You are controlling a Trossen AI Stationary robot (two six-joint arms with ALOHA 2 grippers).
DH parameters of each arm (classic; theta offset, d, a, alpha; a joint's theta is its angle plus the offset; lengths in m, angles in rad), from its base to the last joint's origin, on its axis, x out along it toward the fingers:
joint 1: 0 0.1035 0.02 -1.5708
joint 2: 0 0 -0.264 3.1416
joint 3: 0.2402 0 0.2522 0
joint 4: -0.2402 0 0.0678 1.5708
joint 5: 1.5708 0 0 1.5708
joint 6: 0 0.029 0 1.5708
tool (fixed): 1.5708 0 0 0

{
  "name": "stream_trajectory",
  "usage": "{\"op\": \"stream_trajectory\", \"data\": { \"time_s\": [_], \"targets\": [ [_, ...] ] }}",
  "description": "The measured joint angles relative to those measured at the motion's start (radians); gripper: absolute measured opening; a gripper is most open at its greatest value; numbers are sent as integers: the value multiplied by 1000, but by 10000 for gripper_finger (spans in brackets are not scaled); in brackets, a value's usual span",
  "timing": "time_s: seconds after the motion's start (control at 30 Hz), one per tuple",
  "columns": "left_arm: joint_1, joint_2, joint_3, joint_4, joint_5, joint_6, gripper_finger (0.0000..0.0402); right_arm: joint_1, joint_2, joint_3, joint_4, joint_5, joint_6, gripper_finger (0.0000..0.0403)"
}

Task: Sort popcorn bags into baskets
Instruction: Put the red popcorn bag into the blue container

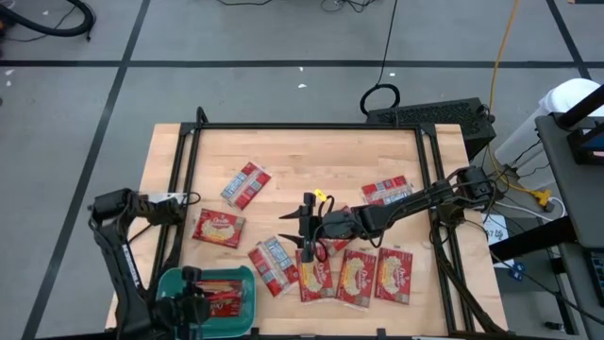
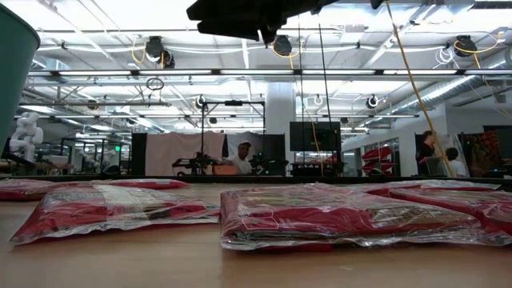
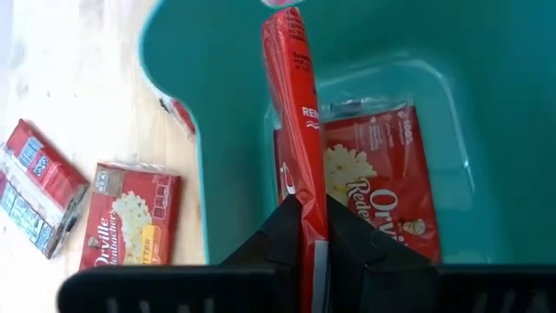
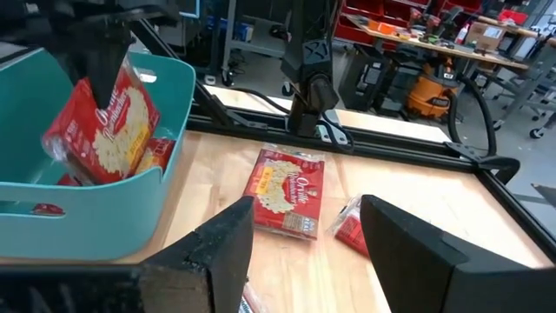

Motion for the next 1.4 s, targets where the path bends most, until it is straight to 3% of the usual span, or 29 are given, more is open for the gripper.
{"op": "stream_trajectory", "data": {
  "time_s": [0.17,0.47,0.63,0.73,0.87,1.17,1.4],
  "targets": [
    [11,24,0,27,46,21,57,0,0,0,0,0,2,203],
    [38,29,0,54,74,-68,198,0,0,0,-1,0,2,203],
    [51,-18,0,53,131,-102,240,0,0,0,-19,-3,3,203],
    [51,-75,0,36,99,-106,239,0,0,0,-31,-3,3,203],
    [61,-154,0,-7,-55,-84,215,0,0,0,-53,-3,-10,203],
    [171,-253,0,-141,-375,160,149,-24,0,0,-139,-2,-20,203],
    [351,-310,-22,-235,-413,164,129,-110,35,0,-83,-1,18,203]
  ]
}}
